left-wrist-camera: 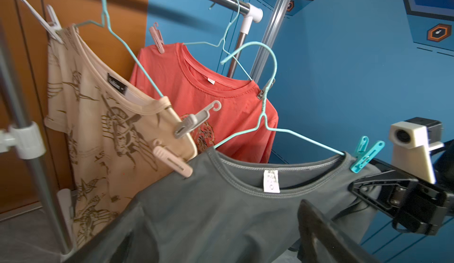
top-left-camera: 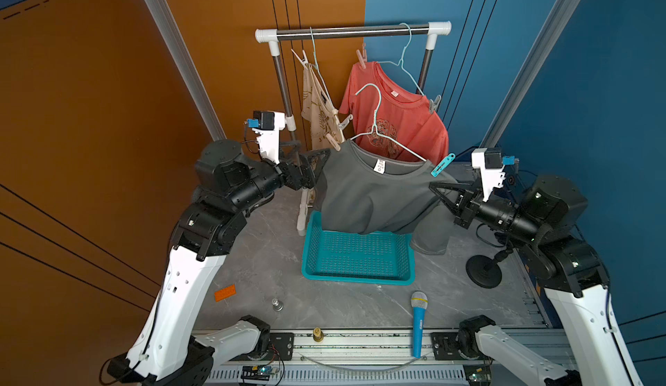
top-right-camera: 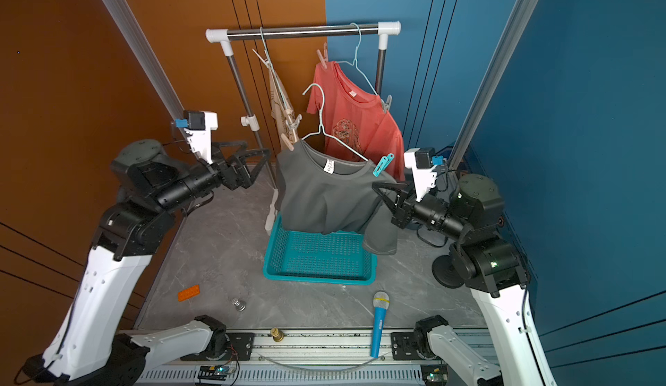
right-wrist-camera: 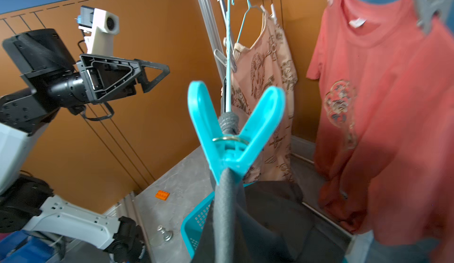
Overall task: Use clothespins to secure the t-shirt on both sides of the hanger
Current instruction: Adjust the hanger on the clothesline.
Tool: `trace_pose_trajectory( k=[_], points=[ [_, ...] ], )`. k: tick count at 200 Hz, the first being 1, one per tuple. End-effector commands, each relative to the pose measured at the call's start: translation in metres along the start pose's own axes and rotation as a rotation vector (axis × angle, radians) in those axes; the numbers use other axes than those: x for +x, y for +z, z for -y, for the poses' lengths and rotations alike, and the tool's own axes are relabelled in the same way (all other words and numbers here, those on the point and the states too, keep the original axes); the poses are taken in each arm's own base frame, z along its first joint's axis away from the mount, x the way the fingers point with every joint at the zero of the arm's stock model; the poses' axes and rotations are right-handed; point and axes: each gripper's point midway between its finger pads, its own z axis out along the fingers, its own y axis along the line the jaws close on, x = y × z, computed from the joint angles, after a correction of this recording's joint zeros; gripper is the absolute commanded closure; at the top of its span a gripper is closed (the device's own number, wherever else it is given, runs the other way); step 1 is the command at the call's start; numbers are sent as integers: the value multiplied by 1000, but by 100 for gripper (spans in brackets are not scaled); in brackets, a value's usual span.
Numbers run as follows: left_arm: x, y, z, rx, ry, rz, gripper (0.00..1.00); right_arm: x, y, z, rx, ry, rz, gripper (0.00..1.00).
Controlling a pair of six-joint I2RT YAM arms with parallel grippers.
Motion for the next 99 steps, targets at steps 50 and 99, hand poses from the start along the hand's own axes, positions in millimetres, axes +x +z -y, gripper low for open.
trace_pose_trajectory(
  k=[50, 99],
  points=[
    [-26, -43, -6, -104, 87, 122, 3, -64, -68, -8, 252, -240, 173, 100],
    [-21, -40, -10, -109, 81, 115, 3, -84, -99, 14, 479, -290, 226, 100]
  ],
)
